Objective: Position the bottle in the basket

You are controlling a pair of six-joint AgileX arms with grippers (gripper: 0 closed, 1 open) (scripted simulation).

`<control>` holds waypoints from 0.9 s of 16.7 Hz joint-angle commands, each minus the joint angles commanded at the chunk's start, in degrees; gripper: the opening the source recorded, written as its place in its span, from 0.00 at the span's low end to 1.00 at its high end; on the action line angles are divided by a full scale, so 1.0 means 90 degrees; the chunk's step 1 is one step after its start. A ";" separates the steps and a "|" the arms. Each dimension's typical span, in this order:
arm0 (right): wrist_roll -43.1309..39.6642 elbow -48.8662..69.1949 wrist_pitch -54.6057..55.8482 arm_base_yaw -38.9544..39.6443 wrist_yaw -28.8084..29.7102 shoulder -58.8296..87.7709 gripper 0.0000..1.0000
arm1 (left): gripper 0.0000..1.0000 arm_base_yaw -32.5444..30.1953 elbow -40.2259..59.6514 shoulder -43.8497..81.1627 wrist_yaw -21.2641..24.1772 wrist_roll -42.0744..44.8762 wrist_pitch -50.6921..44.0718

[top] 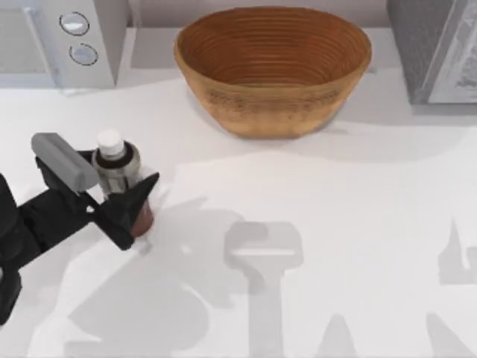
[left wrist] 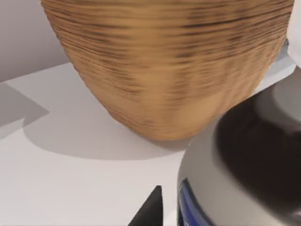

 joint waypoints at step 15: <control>0.0000 0.0000 0.0000 0.0000 0.0000 0.0000 1.00 | 0.00 0.0004 -0.0008 -0.0007 0.0001 0.0007 -0.0003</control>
